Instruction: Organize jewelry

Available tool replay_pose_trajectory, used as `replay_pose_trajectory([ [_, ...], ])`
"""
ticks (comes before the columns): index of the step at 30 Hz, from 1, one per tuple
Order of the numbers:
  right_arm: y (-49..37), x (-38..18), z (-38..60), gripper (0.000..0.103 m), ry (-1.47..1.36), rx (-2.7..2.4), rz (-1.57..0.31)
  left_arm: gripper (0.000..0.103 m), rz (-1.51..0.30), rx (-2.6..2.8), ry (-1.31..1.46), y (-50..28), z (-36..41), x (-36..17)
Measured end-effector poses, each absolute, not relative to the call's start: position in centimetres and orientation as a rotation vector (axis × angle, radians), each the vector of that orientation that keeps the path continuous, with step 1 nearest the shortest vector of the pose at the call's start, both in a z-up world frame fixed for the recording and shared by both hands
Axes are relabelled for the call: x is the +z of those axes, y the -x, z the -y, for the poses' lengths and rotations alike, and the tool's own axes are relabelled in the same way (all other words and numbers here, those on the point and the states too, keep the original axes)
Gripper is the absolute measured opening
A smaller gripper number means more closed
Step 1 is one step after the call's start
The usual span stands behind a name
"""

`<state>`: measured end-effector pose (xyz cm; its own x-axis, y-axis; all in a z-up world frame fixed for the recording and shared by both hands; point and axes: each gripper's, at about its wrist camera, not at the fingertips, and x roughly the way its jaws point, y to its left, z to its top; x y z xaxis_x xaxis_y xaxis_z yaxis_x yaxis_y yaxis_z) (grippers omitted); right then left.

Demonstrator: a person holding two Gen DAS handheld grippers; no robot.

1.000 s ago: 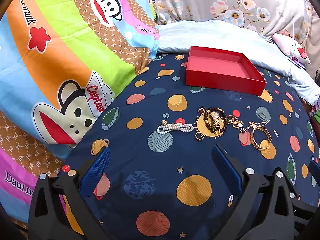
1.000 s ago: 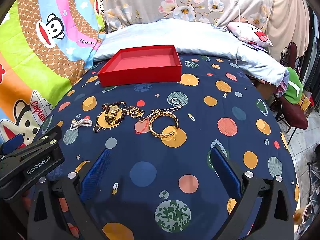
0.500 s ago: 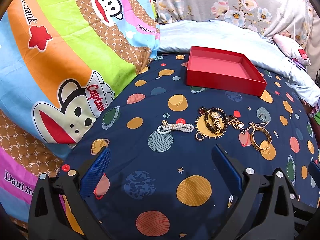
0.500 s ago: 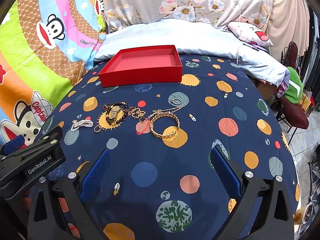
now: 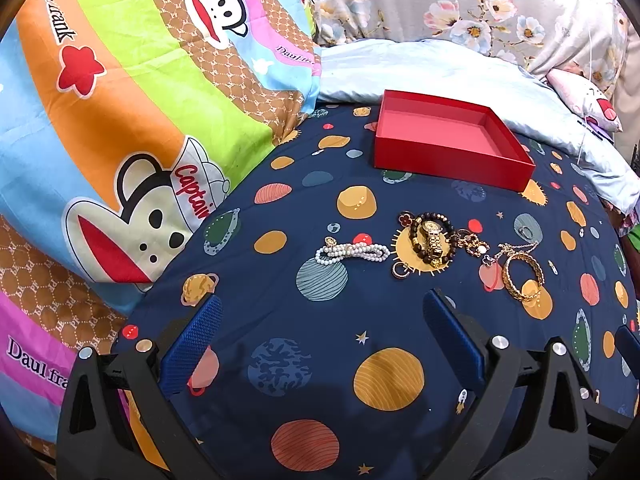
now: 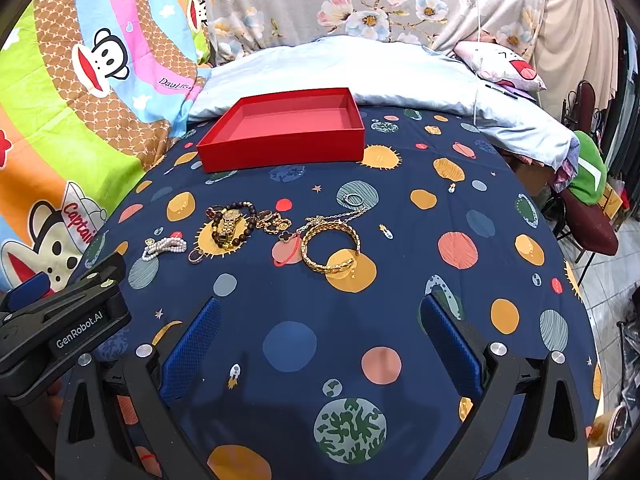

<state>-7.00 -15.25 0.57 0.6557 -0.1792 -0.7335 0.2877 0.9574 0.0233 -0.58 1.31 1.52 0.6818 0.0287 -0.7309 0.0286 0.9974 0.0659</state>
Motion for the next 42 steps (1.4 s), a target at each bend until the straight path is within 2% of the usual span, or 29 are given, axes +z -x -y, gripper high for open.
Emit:
replay_pose_trajectory([
  [24,6.6,-1.2,16.4,0.098,-0.161,-0.265,-0.842,0.098,-0.862,-0.018,-0.076,-0.1,-1.2,0.0],
  [36,1.1,-4.4,19.3,0.098,-0.227,-0.228,-0.901,0.098,-0.948,0.092,-0.043,-3.4,-4.4,-3.3],
  [42,-1.5,-5.8,19.8,0.087,-0.235,-0.196,-0.934,0.098,-0.965,0.064,-0.022,-4.7,-4.9,-4.3],
])
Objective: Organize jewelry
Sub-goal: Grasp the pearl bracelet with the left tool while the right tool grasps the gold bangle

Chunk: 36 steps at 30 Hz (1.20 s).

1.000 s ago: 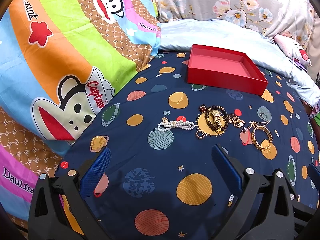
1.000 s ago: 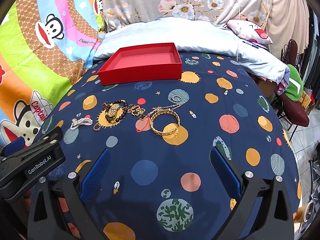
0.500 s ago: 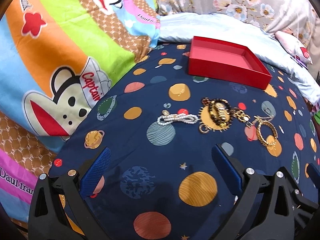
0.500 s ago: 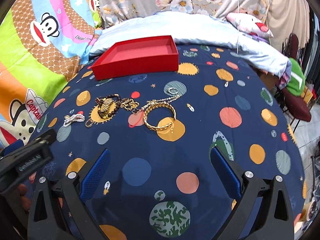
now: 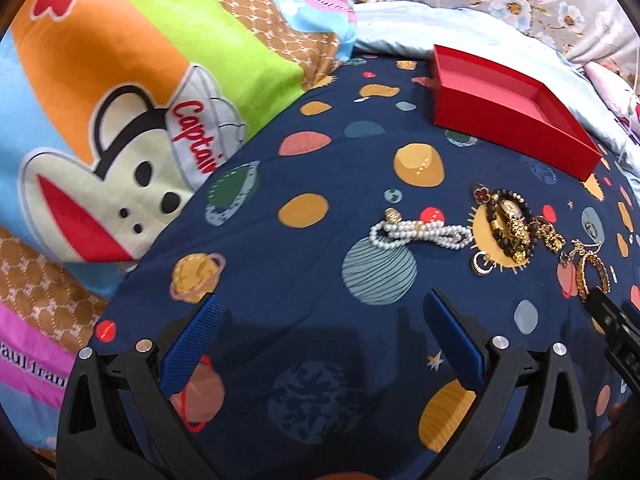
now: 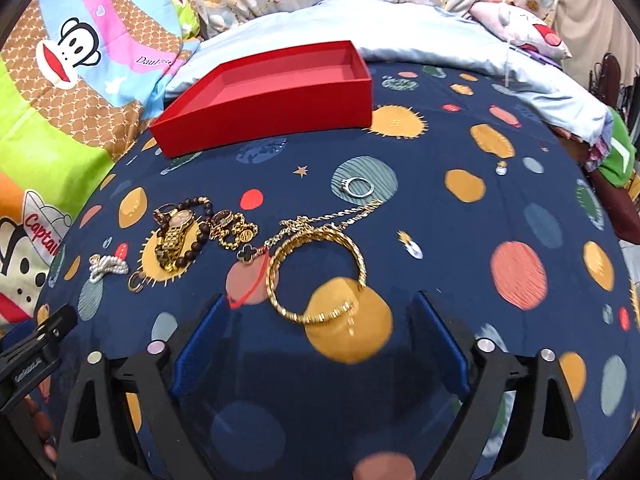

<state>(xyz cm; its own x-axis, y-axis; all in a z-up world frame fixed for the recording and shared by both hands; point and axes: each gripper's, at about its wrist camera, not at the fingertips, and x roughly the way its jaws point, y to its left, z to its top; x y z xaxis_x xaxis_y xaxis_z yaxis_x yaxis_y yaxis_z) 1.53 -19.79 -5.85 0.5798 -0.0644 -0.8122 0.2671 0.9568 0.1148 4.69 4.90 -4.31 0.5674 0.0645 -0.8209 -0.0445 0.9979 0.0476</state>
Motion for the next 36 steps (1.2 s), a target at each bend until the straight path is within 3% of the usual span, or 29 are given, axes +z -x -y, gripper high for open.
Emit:
replay_pose_trajectory([
  [6,-2.5,-6.1,19.6,0.075,-0.199,-0.209,-0.930,0.098,-0.967,0.009,-0.024,-6.8,-4.1,-4.8],
  [10,-2.4,-6.0,19.8,0.056,-0.180,-0.222,-0.925,0.098,-0.944,-0.027,-0.054,-8.3,-3.0,-5.2],
  [18,-1.6,-6.0,20.1,0.056,-0.212,-0.207,-0.920,0.098,-0.923,-0.113,-0.076,-10.4,-1.5,-6.5],
  [23,-1.5,-6.0,20.0,0.056,-0.210,-0.211,-0.919,0.078,-0.917,-0.192,-0.009,-10.4,-1.6,-6.5],
  [31,-1.4,-6.0,20.0,0.056,-0.222,-0.209,-0.921,0.031,-0.907,-0.293,-0.022,-8.8,-0.3,-6.1],
  [34,-1.1,-6.0,19.9,0.056,-0.227,-0.204,-0.923,0.020,-0.918,-0.305,-0.013,-8.0,-0.1,-6.1],
  [36,-0.9,-5.9,19.9,0.056,-0.233,-0.198,-0.925,0.018,-0.926,-0.317,0.002,-7.5,-0.1,-6.0],
])
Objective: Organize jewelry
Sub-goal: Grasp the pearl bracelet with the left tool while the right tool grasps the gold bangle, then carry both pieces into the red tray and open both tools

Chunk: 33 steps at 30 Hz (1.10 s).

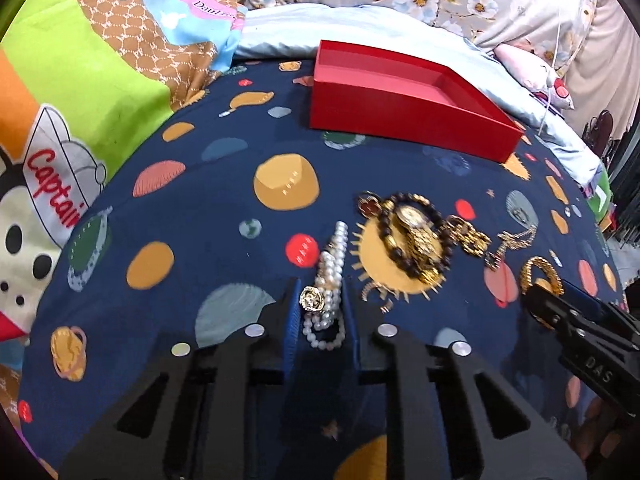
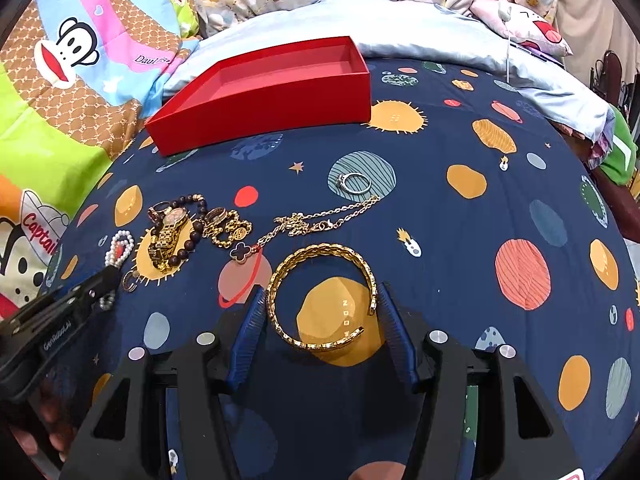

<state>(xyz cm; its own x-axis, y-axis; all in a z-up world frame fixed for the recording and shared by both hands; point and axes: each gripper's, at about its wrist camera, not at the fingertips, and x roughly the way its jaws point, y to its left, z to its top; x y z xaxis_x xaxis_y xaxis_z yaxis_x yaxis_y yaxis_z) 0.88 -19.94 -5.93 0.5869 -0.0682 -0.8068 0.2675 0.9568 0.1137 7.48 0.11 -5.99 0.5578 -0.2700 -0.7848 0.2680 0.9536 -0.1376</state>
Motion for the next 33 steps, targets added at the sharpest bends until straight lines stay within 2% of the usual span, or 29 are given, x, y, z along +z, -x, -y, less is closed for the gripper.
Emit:
replay_pose_trajectory([
  [10,1.0,-4.4,20.0,0.055,-0.269,-0.166,-0.900,0.014,-0.924,-0.332,0.057,-4.7,-0.8,-3.5],
  [19,0.8,0.2,20.3,0.055,-0.258,-0.121,-0.811,0.014,-0.842,-0.332,0.049,-4.5,-0.8,1.3],
  [27,-4.7,5.3,22.1,0.055,-0.232,-0.063,-0.704,0.014,-0.750,-0.387,0.058,-10.2,1.8,6.0],
  [33,-13.6,6.5,24.7,0.055,-0.199,-0.066,-0.690,0.014,-0.698,-0.413,0.048,-17.0,5.3,7.6],
])
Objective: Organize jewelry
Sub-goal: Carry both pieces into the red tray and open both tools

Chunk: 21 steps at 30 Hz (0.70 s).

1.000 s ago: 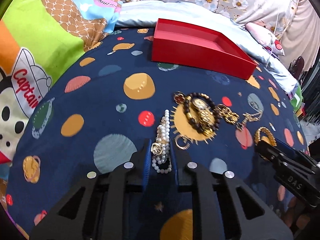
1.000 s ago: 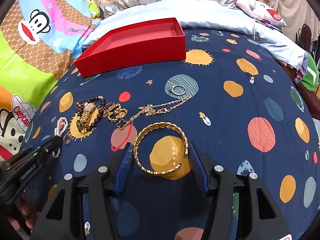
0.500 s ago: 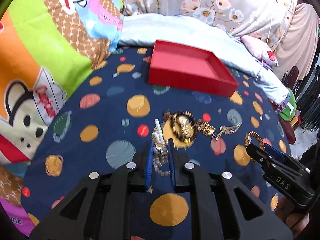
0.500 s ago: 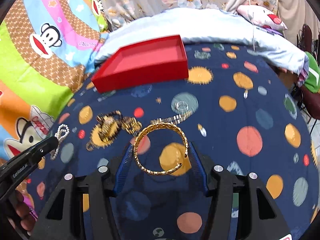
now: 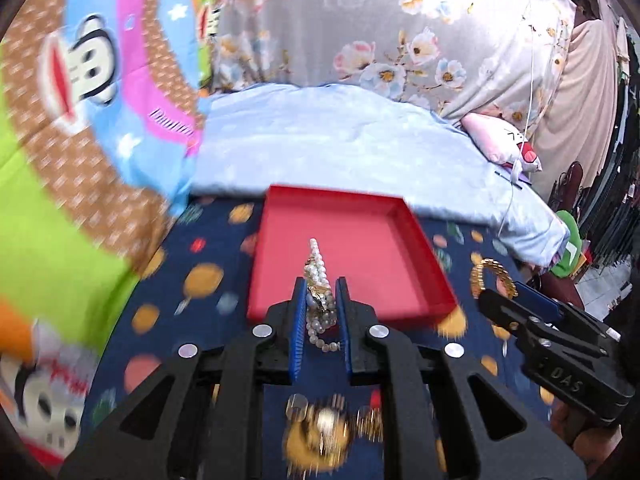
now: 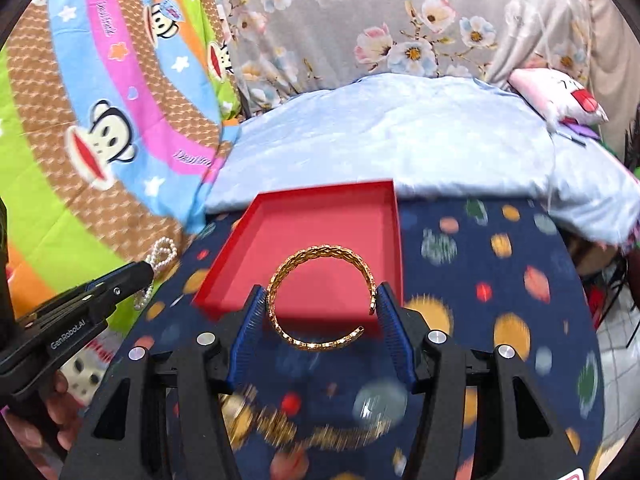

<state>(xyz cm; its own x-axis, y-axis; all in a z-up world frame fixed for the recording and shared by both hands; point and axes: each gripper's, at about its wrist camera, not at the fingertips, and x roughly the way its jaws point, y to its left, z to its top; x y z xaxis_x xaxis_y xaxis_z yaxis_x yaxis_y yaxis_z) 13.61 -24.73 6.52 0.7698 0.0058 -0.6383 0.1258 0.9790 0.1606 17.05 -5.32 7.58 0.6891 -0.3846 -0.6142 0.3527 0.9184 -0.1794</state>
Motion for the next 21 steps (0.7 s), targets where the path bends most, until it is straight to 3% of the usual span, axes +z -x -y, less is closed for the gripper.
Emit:
replay_pose_trajectory([
  [8,-23.8,3.8,26.4,0.055,-0.168,-0.047,-0.765,0.014,-0.750,-0.392,0.027,-28.0,9.8,4.9],
  [21,-32.2,-0.5,27.3,0.057,-0.158,-0.071,-0.860,0.016,-0.822,-0.339,-0.026,-35.6,12.9,0.6],
])
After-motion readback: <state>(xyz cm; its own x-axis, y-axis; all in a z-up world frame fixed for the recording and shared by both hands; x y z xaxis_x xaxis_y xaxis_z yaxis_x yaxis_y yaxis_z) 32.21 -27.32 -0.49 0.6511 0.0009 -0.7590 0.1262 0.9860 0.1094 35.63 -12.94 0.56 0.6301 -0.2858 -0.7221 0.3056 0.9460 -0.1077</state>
